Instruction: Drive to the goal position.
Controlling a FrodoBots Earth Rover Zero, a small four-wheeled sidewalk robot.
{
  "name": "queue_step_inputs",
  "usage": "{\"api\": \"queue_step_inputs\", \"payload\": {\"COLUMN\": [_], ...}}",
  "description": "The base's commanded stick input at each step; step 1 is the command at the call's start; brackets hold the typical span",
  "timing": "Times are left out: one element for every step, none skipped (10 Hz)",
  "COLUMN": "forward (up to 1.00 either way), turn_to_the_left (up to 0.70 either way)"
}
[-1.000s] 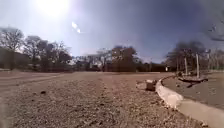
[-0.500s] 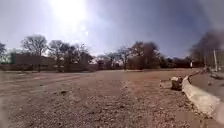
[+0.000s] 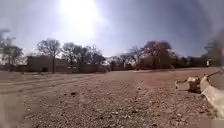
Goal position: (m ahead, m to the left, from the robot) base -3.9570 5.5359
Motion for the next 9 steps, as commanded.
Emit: {"api": "queue_step_inputs", "payload": {"forward": [0.50,0.50,0.50,0.50,0.27,0.00,0.00,-0.20,-0.50], "turn_to_the_left": [0.50,0.50,0.50,0.50,0.50,0.50,0.47,0.27,0.00]}}
